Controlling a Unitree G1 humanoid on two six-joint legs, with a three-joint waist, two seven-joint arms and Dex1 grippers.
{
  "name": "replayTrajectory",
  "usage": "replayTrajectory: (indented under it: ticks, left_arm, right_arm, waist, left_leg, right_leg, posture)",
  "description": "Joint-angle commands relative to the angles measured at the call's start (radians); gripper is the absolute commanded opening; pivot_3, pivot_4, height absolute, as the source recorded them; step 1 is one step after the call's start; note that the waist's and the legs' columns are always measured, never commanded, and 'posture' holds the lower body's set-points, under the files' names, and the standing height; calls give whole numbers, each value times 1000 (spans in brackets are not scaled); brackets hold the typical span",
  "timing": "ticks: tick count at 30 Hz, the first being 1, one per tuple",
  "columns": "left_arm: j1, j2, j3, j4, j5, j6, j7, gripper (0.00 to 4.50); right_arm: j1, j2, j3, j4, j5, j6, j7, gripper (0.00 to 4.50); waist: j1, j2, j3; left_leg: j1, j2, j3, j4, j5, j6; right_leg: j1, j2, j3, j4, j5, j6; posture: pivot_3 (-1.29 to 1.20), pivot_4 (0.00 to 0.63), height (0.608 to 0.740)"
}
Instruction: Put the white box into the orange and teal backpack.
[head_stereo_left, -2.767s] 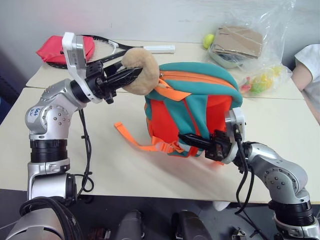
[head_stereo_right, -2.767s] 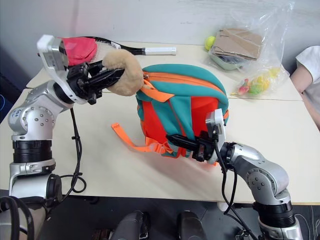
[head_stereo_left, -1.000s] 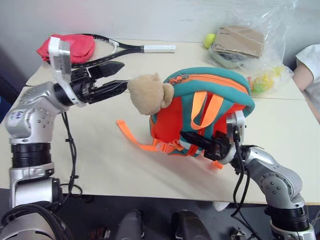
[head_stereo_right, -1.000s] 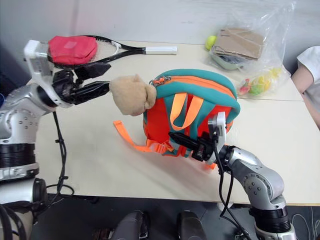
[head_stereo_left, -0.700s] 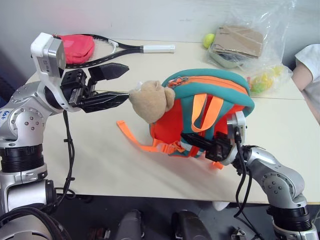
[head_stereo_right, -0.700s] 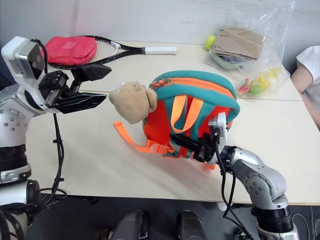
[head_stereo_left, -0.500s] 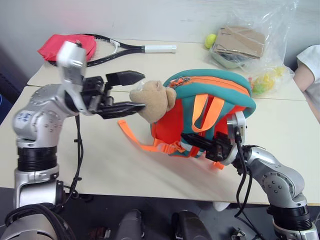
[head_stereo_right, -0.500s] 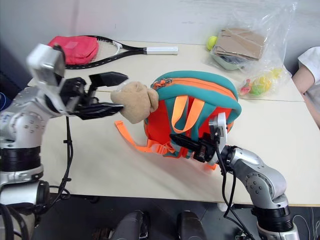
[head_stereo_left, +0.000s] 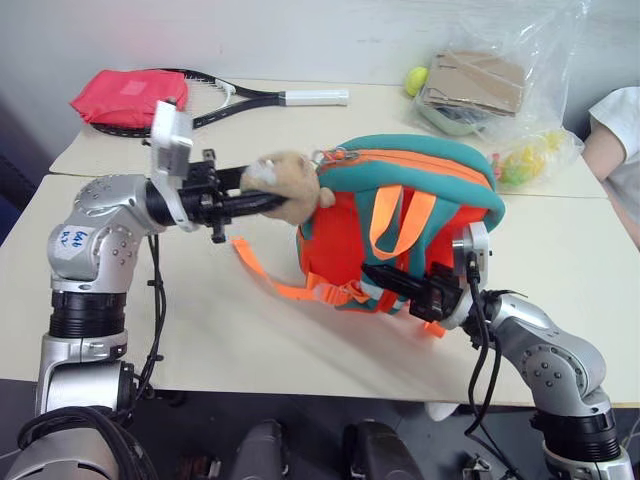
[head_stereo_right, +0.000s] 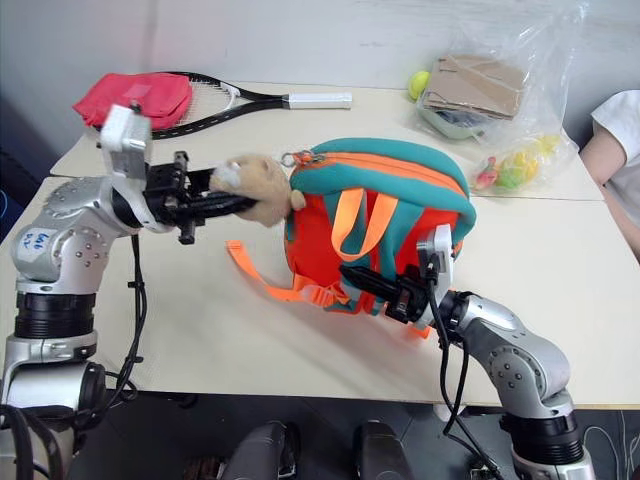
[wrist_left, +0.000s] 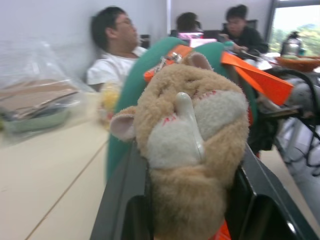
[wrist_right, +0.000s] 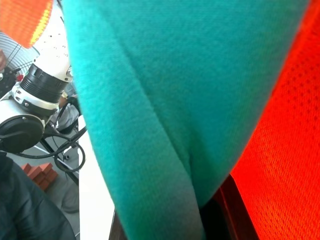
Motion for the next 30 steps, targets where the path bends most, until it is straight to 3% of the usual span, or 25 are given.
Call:
replayTrajectory:
  ticks: [1,7,11,17,21,24,26,30]
  left_arm:
    - [-6,34,83,79,11,-15,49,1102]
    - [-11,72,52,223,113,-79,57,1102]
    - [74,81,-86,263,262,-226,-39,1102]
    - [129,-48,-136,241,281,-226,16,1102]
    - [181,-49,-179,216,321,-259,-25,1102]
    - [200,-62,-143,223,324,-347,-12,1102]
    - [208,-68,-63,208,260,-338,16,1786]
    - [265,30,-3,190,255,-341,-26,3057]
  right_arm:
    - [9,9,-27,-38,10,-19,-14,0]
    - [9,62,-46,-33,23,-50,-48,0]
    - [2,80,-52,-26,30,-51,-58,0]
    - [1,84,-50,-26,35,-44,-61,0]
    - [3,91,-49,-16,26,-50,-63,0]
    - [7,84,-48,7,-23,-71,-71,0]
    - [19,61,-54,17,-77,-112,-49,699]
    - [62,-17,-110,-6,-143,-193,16,2073]
  waist:
    - [0,0,0]
    - [-2,0,0]
    - [-3,1,0]
    - [5,0,0]
    - [-1,0,0]
    - [-1,0,0]
    - [0,0,0]
    - [0,0,0]
  left_leg:
    - [0,0,0,0,0,0]
    - [0,0,0,0,0,0]
    - [0,0,0,0,0,0]
    - [0,0,0,1,0,1]
    - [0,0,0,0,-1,1]
    - [0,0,0,0,-1,1]
    - [0,0,0,0,-1,1]
    - [0,0,0,0,-1,2]
  right_leg:
    - [0,0,0,0,0,0]
    - [0,0,0,1,0,0]
    - [-1,0,0,1,0,0]
    - [0,0,0,1,0,0]
    - [0,-1,0,1,0,0]
    - [0,0,0,1,0,0]
    - [0,-1,0,1,0,0]
    - [0,-1,0,0,0,0]
  posture:
    - [0,150,740]
    - [0,150,740]
    - [0,150,740]
    - [0,150,740]
    - [0,150,740]
    - [0,150,740]
    - [0,150,740]
    - [0,150,740]
